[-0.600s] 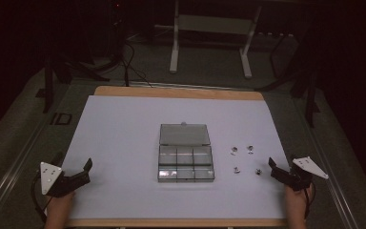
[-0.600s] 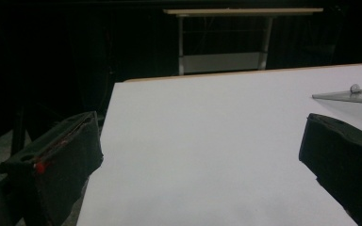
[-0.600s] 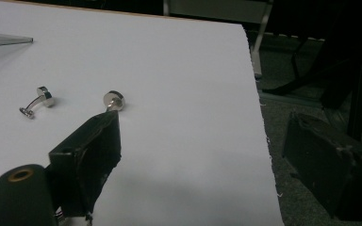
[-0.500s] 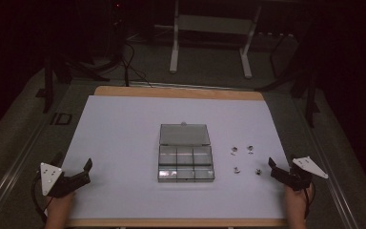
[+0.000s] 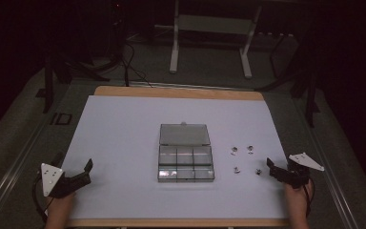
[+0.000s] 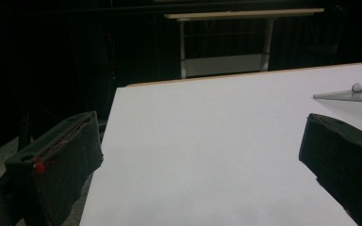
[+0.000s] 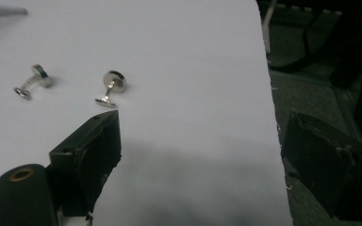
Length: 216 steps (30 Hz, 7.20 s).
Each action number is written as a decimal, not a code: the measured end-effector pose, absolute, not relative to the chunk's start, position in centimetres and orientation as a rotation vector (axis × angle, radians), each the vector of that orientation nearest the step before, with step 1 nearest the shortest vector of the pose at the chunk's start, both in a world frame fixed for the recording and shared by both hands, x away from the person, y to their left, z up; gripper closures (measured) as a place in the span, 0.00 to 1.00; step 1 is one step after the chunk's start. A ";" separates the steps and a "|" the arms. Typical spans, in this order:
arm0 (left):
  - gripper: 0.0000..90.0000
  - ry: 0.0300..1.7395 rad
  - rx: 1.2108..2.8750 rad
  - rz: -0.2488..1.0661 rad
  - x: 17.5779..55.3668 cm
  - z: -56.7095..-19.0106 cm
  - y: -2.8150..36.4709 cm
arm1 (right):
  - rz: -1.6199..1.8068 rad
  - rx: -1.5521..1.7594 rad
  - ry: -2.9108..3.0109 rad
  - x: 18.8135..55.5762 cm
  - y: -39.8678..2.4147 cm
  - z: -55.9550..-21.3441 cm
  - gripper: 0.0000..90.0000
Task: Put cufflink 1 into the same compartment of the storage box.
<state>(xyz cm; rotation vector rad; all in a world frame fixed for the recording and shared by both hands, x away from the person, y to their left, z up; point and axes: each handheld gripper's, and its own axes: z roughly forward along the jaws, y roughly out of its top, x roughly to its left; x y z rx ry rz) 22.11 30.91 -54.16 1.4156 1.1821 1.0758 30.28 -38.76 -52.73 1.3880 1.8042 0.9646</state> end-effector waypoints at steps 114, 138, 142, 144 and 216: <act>0.01 1.175 1.429 1.085 22.1 -54.2 30.7 | 0.118 0.368 3.248 30.6 -25.2 -45.8 0.24; 0.01 1.175 1.429 1.088 22.1 -54.2 30.7 | 0.060 0.416 3.060 37.0 -23.3 -43.1 0.50; 0.01 1.174 1.429 1.088 22.1 -54.2 30.7 | 0.064 0.434 3.025 38.3 -23.1 -43.5 0.54; 0.01 1.175 1.429 1.087 22.1 -54.2 30.7 | 0.066 0.456 3.015 38.9 -23.0 -43.9 0.57; 0.01 1.185 1.422 1.089 22.1 -54.2 30.8 | 0.033 0.396 3.071 40.8 -20.6 -43.4 0.72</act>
